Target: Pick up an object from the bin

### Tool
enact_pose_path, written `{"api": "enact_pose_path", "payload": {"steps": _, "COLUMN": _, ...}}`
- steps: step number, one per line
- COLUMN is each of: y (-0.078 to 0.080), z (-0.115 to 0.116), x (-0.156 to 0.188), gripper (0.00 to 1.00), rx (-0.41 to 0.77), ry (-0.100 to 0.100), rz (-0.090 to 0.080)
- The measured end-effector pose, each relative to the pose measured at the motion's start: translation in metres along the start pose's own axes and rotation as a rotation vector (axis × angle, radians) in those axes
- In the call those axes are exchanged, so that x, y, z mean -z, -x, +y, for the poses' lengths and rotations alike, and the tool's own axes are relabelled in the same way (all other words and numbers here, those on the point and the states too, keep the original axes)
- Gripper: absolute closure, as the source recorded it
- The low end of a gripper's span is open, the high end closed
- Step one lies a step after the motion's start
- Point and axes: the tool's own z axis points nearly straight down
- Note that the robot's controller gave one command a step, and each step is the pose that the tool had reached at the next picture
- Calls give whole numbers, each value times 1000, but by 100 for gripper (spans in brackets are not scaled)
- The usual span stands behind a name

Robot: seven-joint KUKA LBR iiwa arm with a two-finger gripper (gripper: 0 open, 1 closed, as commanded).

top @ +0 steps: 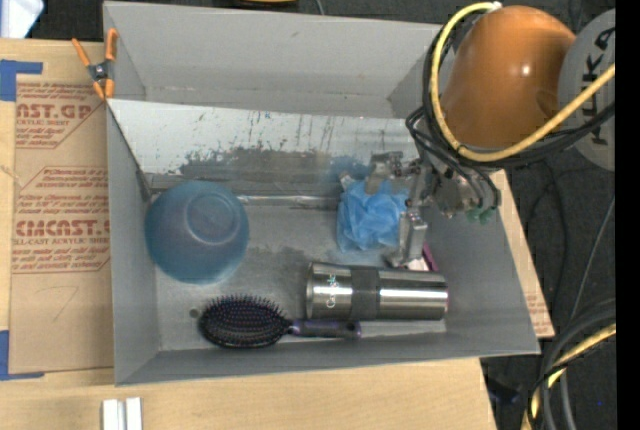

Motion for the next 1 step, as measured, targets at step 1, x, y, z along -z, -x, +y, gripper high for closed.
{"api": "enact_pose_path", "payload": {"steps": 1, "y": -61, "z": -68, "x": -50, "gripper": 0, "rx": -116, "ry": -2, "rz": 16}}
